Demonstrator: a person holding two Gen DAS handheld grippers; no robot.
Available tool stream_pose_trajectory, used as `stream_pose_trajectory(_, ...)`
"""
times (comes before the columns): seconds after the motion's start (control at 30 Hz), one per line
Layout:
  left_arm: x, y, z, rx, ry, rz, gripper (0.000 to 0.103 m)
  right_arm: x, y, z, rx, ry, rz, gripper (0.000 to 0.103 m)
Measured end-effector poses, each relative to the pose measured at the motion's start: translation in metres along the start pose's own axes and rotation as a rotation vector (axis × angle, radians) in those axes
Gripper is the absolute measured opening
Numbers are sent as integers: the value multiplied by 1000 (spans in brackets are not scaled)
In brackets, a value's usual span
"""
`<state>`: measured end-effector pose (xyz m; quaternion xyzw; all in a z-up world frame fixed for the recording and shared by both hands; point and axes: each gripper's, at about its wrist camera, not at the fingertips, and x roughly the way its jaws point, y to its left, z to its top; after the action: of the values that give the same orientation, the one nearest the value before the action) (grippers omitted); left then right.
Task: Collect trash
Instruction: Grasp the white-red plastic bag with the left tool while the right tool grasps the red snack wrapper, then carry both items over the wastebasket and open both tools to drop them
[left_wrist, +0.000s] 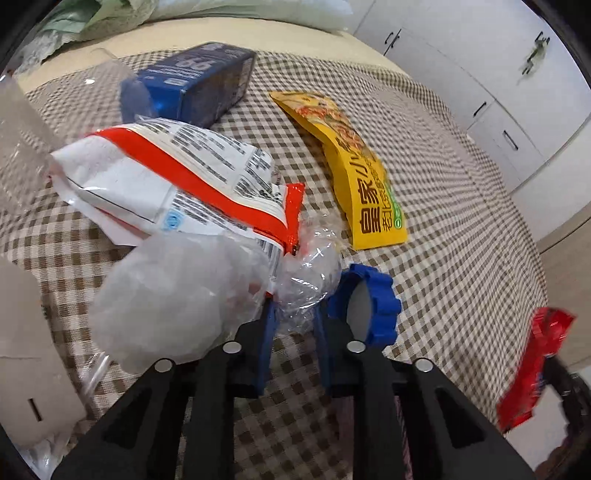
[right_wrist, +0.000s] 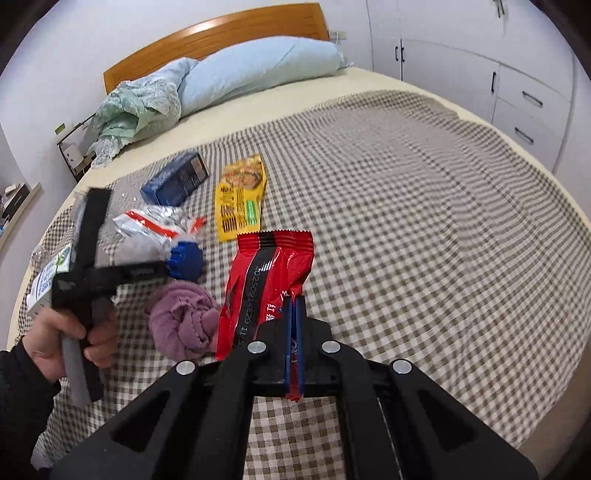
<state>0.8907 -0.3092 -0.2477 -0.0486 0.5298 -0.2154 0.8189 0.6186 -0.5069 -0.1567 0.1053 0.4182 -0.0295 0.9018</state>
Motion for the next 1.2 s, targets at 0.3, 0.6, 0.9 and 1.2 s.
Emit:
stream_pose_trajectory(0.3, -85, -15, -29, 78, -102, -52, 15, -30, 9, -10, 11, -22, 30, 2)
stream_pose_trajectory(0.6, -221, -70, -105, 187, -190, -165, 15, -132, 8, -49, 6, -99, 45, 2)
stream_pose_trajectory(0.9, -269, -140, -251, 342, -116, -234, 15, -198, -60, -207, 74, 15, -43, 2)
stream_pose_trajectory(1.2, -170, -207, -358, 419, 220, -235, 15, -152, -114, -376, 259, 286, -116, 2)
